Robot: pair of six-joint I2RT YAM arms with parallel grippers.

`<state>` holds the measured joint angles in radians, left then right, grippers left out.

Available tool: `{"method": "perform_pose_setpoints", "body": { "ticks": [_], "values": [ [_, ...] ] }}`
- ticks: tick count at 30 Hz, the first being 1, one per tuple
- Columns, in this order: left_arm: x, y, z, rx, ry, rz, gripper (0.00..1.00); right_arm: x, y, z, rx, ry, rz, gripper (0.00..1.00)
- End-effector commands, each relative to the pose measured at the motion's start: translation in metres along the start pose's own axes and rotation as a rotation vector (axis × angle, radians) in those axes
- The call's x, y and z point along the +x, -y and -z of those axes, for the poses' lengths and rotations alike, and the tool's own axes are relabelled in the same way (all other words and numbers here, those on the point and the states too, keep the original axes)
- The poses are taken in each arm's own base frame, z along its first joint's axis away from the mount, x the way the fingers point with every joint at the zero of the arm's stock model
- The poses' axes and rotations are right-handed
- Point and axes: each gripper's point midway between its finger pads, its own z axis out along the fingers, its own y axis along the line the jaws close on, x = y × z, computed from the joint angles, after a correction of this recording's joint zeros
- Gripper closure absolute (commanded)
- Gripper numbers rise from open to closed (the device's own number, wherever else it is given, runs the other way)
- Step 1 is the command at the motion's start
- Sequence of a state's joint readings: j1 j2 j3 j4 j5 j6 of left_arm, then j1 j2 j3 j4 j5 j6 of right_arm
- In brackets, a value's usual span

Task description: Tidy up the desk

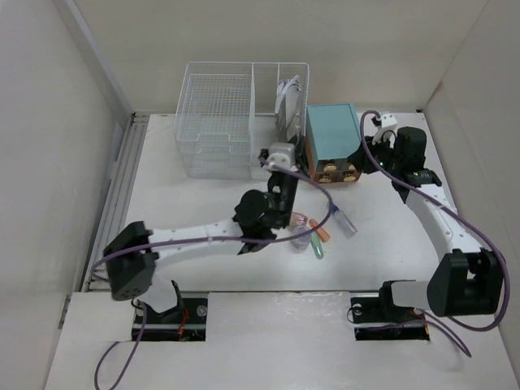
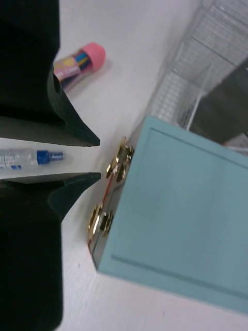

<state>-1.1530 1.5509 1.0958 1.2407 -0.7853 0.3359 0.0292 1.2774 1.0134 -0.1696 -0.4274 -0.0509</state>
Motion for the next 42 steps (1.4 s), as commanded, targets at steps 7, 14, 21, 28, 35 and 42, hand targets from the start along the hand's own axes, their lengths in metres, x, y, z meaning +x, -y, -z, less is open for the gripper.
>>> {"method": "perform_pose_setpoints", "body": {
  "ticks": [7, 14, 21, 28, 35, 42],
  "values": [
    [0.077, -0.032, 0.108, -0.015, -0.45, 0.394, 0.09, 0.025, -0.054, -0.018, -0.307, -0.037, -0.336, 0.44],
    [0.111, -0.064, 0.154, -0.071, -0.55, 0.468, 0.09, 0.059, -0.057, -0.049, -0.26, -0.133, -0.43, 0.41],
    [0.132, -0.063, 0.167, -0.065, -0.604, 0.404, 0.06, 0.066, -0.047, -0.067, -0.178, -0.134, -0.483, 0.39],
    [0.154, -0.034, 0.174, 0.007, -0.666, 0.26, 0.01, 0.057, -0.034, -0.07, -0.099, -0.055, -0.523, 0.39],
    [0.19, -0.002, 0.187, 0.123, -0.743, 0.114, 0.01, 0.059, -0.023, -0.086, -0.04, -0.048, -0.552, 0.39],
    [0.212, 0.026, 0.192, 0.204, -0.821, 0.074, 0.01, 0.049, -0.018, -0.094, -0.033, 0.0, -0.57, 0.55]
  ]
}}
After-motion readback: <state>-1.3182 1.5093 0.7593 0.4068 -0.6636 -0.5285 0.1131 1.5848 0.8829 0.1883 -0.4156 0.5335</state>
